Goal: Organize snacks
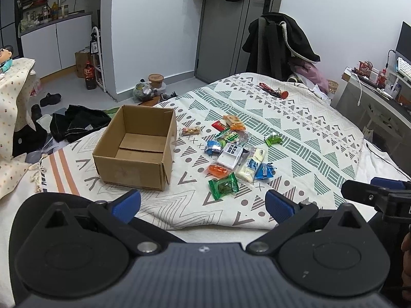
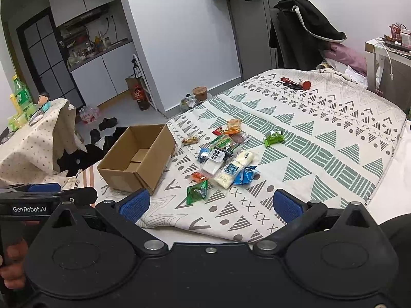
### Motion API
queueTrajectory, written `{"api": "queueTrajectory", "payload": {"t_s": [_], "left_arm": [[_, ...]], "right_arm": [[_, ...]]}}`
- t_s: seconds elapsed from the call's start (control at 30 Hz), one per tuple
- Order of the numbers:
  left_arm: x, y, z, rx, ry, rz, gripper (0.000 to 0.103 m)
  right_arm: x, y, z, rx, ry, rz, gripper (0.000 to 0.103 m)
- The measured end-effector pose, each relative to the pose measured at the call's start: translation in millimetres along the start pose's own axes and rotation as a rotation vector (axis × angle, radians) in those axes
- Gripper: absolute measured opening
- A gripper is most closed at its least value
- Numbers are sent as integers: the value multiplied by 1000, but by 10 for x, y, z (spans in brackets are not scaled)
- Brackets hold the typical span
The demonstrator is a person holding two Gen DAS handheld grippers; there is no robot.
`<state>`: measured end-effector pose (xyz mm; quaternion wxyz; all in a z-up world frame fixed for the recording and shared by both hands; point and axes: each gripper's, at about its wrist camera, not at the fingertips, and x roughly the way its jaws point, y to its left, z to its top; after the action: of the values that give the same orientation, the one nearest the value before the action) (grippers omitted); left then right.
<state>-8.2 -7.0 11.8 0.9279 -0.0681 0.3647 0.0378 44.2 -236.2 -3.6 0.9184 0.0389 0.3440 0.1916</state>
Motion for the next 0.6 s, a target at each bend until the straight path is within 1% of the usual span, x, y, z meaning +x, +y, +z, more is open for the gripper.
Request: {"api": "queueTrajectory", "payload": {"t_s": [0.6], "left_arm": [[0, -8, 2, -8, 1, 3, 102]], "right_arm": [[-25, -1, 0, -4, -6, -2, 103]]}}
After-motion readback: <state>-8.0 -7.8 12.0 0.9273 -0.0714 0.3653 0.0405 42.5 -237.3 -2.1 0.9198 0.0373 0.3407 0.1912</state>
